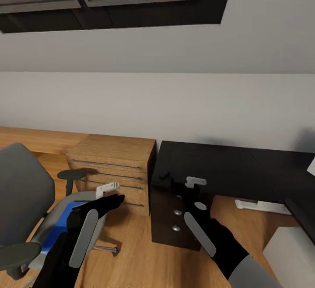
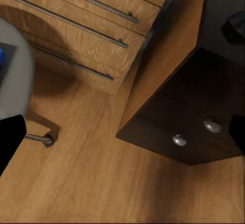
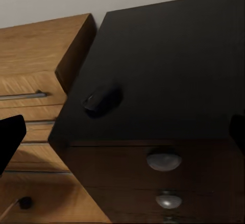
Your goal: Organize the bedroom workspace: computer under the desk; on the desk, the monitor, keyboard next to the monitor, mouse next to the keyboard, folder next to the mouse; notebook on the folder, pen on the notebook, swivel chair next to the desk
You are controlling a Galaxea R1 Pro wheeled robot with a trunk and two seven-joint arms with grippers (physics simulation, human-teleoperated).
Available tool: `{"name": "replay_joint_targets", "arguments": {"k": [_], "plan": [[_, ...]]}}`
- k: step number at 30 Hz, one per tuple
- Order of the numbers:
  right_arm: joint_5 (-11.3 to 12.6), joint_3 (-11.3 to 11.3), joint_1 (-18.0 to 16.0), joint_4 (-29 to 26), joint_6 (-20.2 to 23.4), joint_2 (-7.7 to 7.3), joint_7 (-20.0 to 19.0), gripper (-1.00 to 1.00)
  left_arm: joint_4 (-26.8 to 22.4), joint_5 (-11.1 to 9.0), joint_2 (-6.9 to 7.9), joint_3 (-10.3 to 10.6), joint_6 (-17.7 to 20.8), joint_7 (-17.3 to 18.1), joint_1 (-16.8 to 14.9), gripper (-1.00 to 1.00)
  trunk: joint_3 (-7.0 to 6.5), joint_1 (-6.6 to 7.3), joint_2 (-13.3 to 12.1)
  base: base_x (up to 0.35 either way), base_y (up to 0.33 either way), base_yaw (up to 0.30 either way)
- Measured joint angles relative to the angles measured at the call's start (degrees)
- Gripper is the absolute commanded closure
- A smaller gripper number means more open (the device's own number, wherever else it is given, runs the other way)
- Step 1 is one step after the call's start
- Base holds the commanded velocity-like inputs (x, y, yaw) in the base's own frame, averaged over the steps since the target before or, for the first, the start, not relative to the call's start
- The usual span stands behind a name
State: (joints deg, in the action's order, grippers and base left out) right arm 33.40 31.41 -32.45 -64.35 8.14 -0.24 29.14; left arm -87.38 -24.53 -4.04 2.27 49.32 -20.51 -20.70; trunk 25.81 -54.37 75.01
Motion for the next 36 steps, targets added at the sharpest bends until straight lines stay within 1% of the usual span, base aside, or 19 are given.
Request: {"name": "replay_joint_targets", "arguments": {"k": [7,16,26,36], "plan": [[0.0,0.0,0.0,0.0,0.0,-0.06,0.0,-1.0,0.0,0.0,0.0,0.0,0.0,0.0,0.0,-1.0,0.09,-0.01,0.0,-0.323,-0.068,-0.041],[-0.1,0.0,0.0,0.0,0.0,-0.09,0.0,-1.0,0.0,0.0,0.0,0.0,0.0,0.0,0.0,-1.0,0.1,-0.01,0.0,-0.336,-0.005,-0.004],[-0.1,-0.1,0.0,0.0,0.0,-0.13,0.1,-1.0,0.0,0.1,0.0,0.0,0.0,0.0,0.0,-1.0,0.42,-0.01,0.0,-0.337,0.0,-0.094],[-0.1,-0.1,0.0,0.0,-0.1,-0.17,0.1,-1.0,0.0,0.2,0.0,0.0,0.0,0.1,0.0,-1.0,0.5,-0.01,0.0,-0.337,0.0,-0.014]]}}
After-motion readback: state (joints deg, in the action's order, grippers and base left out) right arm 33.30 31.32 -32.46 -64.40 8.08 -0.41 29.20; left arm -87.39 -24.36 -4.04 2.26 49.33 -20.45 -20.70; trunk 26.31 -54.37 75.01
